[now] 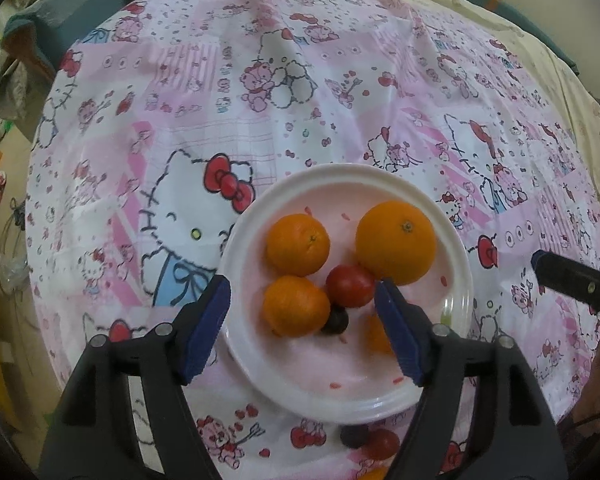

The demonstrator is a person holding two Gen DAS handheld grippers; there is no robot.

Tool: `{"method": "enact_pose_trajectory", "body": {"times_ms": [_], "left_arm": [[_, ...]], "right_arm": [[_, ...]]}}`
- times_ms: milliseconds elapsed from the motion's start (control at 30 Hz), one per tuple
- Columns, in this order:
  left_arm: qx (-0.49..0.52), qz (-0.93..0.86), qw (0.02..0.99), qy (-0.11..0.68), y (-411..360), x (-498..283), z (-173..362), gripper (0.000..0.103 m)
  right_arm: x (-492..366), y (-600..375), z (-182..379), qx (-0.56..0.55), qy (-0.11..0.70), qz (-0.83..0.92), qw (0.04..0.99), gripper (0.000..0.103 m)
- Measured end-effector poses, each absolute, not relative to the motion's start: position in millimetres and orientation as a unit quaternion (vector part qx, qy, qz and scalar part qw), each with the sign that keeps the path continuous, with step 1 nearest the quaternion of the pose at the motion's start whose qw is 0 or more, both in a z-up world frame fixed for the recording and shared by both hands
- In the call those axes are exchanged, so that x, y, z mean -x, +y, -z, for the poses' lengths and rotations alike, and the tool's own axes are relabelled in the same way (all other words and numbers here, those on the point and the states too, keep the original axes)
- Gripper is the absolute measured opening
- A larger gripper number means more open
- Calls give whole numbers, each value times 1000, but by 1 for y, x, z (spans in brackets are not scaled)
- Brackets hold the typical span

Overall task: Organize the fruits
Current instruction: 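Lower the tomato onto the plate and open the left gripper while the right gripper releases the tangerine, then lower the left gripper onto the dark plum and close it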

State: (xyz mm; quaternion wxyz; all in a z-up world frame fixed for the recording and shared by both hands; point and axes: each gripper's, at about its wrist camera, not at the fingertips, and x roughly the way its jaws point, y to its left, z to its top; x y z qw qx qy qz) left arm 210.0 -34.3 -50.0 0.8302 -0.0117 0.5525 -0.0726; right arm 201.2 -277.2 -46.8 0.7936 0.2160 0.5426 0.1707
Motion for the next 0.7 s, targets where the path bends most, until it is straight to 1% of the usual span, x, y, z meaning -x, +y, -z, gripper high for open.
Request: {"method": "enact_pose_trajectory", "body": {"times_ms": [367, 700], "left_arm": [[21, 63, 847, 528, -22, -174, 23, 72], [31, 50, 843, 535, -16, -140, 15, 72]], "right_arm": [[-173, -281, 27, -210, 528, -169, 805, 79], [-146, -277, 19, -207, 528, -177, 804, 79]]}}
